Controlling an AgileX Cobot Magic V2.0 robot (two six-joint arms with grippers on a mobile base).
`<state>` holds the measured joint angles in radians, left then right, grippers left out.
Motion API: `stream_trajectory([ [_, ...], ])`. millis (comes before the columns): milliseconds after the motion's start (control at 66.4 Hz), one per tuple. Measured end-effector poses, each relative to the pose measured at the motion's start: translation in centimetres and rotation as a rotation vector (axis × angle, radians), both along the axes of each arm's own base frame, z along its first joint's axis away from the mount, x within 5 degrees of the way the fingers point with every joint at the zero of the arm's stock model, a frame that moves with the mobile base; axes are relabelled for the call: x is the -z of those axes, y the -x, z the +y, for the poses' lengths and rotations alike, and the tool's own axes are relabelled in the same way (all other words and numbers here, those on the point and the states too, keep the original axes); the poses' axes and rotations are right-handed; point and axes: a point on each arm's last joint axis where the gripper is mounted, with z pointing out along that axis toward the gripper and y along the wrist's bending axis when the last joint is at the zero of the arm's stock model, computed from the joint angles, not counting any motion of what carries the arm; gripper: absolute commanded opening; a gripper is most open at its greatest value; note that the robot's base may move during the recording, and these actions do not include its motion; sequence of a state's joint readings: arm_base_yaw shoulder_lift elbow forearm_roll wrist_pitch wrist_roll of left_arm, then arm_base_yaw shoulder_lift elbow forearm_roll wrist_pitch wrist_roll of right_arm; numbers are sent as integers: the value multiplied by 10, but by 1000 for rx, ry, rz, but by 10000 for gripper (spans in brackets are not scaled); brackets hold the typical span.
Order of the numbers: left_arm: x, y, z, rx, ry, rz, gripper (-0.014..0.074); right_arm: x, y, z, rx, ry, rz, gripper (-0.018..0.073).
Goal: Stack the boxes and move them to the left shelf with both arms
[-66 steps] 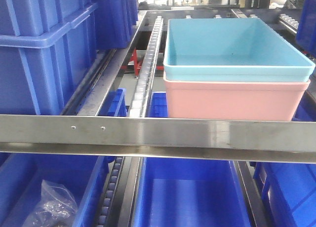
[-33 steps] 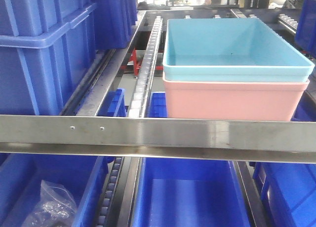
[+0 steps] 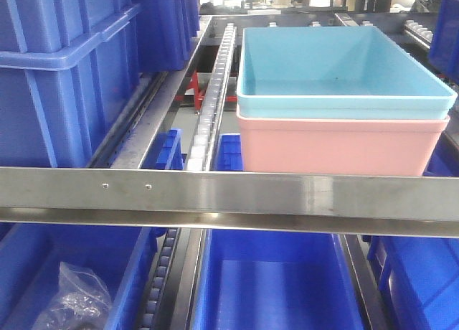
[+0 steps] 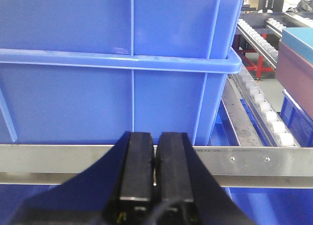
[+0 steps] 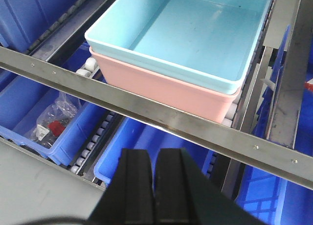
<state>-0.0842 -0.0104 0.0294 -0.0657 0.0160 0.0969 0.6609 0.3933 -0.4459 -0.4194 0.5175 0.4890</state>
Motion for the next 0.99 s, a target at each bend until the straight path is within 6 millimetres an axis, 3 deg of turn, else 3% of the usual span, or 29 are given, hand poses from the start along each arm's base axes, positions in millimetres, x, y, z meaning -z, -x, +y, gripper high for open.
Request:
stream_trajectory([
  [301,0,0,0,0,0,0,-3,10,-3,-3,43,34,9,55],
  [467,0,0,0,0,0,0,-3,33,-4,-14,155,37,-16,55],
  [647,0,0,0,0,0,0,-3,57,11,-28,305,10,-113,55],
  [828,0,0,0,0,0,0,-3,79,25,-32,358,-4,-194,55],
  [993,0,0,0,0,0,0,-3,94,23,-34,392,-8,-223,55],
])
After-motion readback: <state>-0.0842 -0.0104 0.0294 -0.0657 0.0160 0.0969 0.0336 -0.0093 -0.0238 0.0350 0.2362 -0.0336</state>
